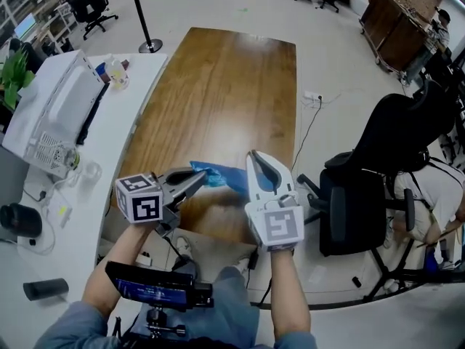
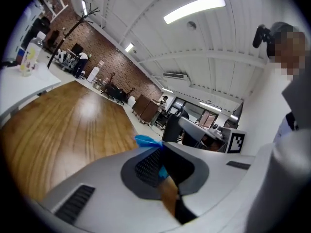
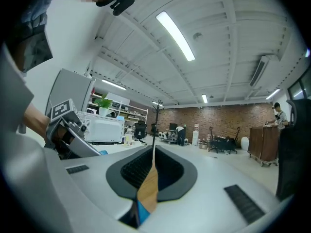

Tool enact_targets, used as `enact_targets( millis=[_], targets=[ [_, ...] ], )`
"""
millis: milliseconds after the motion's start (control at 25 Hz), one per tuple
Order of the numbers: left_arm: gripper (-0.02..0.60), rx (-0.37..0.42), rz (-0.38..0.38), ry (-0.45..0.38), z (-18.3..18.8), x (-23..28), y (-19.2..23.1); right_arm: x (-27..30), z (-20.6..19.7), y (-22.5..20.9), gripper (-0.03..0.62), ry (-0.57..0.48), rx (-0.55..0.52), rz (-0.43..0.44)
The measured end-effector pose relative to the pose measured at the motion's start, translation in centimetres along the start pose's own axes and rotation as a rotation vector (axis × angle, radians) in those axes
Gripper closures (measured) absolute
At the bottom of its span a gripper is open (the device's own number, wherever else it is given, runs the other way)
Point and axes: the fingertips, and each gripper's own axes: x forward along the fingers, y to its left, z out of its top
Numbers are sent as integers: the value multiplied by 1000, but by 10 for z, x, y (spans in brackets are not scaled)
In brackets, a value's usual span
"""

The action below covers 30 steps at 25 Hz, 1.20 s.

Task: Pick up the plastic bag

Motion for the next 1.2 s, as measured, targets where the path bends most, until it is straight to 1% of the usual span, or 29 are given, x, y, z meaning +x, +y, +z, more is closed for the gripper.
enact_targets(
  millis=[160,400,520,760,880,1200],
  targets=[
    [575,82,45,35,-10,-17,21,15,-4,20,576,10,11,25],
    [574,118,122,102,-28,-51,64,38,-15,45,576,36,23,56],
    [574,121,180,122,-34,-74,87,51,-20,61,576,45,29,78],
    [574,96,281,122,-36,-120,129,80,-26,91,576,52,39,121],
    [574,86,310,115,-33,-138,144,96,-28,104,576,52,45,142],
    [574,107,352,143,-28,-169,174,132,-30,133,576,55,59,174]
  ],
)
